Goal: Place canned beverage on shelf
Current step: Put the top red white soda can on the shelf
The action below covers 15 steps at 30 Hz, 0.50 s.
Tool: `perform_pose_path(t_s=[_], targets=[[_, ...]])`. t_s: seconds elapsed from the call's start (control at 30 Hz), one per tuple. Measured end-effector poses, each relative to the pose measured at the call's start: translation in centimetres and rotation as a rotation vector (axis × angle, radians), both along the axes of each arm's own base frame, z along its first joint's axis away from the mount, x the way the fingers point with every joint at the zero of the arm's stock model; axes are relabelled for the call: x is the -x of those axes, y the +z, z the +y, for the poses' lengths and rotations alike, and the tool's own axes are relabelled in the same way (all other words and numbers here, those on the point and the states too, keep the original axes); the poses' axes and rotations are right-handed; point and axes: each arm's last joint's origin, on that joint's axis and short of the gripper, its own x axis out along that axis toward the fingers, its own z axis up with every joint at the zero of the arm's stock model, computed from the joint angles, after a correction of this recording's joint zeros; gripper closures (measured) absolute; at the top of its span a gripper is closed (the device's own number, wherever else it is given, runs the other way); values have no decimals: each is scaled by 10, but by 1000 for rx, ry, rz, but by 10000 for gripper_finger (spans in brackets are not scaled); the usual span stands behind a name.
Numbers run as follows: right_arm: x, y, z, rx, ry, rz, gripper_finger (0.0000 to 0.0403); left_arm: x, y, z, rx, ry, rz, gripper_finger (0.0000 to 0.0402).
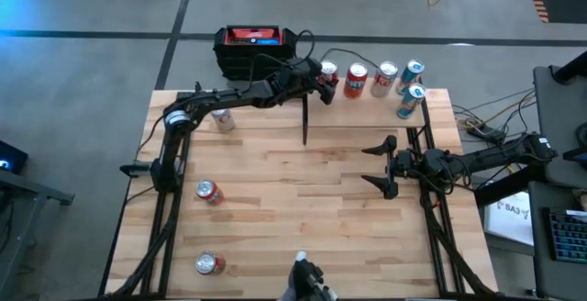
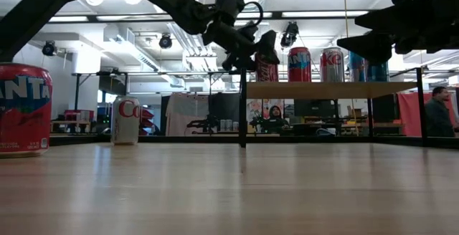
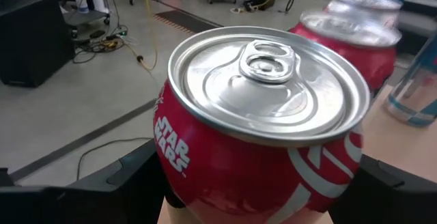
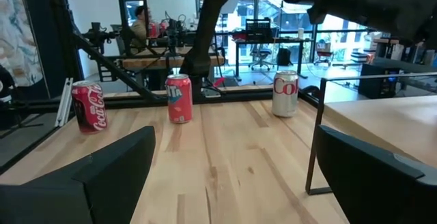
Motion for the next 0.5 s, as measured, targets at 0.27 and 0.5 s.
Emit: perform_pose_path(t_s=[0.27, 0.5], targets=[[0, 0, 0, 3, -1, 0, 19, 0, 0, 0, -8, -4, 7, 110], [0, 0, 0, 2, -1, 0, 19, 0, -3, 0, -13, 4, 42, 84]])
